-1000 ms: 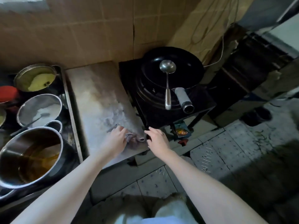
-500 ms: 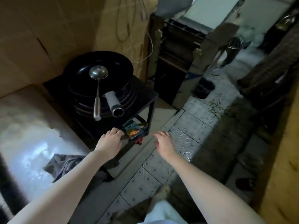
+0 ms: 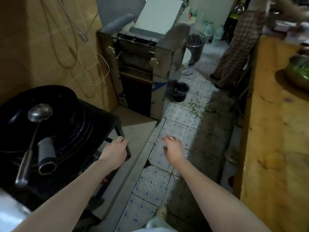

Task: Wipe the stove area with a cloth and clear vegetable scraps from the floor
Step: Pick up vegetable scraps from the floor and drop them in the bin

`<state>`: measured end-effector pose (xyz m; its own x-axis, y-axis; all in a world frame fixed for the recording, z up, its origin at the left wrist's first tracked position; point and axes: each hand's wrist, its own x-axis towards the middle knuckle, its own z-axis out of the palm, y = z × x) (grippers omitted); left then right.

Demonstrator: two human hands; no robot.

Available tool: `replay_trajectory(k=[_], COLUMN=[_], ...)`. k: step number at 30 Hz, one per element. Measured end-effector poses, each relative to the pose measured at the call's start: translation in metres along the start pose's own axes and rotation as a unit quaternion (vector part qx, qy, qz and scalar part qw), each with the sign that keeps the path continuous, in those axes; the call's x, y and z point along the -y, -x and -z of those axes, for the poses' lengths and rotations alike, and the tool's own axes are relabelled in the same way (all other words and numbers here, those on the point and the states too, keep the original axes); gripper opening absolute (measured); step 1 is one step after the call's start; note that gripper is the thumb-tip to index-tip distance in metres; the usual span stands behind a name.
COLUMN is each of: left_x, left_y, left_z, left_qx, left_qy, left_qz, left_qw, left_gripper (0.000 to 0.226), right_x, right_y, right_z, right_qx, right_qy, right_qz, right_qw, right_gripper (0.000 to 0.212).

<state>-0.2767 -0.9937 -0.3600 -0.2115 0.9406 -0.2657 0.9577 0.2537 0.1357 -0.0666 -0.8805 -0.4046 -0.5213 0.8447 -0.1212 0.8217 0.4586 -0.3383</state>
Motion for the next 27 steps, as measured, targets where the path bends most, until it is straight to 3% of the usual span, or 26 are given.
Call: replay_trajectory(k=[10,27], left_x=[-0.077,-0.164], left_y=[-0.122,-0.351], left_z=[0.039,0.056], left_qx=[-0.010,0.015], left_qy=[-0.040,-0.055], left_qz=[-0.051,-0.203], left_qw=[0.998,0.978], left_gripper=[0.040,0.037], right_x=[-0.106,-0.198], right_y=[-0.055,-0.157], right_z=[0.046,0.088], right_qx=[-0.049,-0.096], right_qy=[-0.026,-0.049], right_qz=[-0.096,-0.239], right_qw=[0.994,0.965], right_gripper=[0.044,0.048])
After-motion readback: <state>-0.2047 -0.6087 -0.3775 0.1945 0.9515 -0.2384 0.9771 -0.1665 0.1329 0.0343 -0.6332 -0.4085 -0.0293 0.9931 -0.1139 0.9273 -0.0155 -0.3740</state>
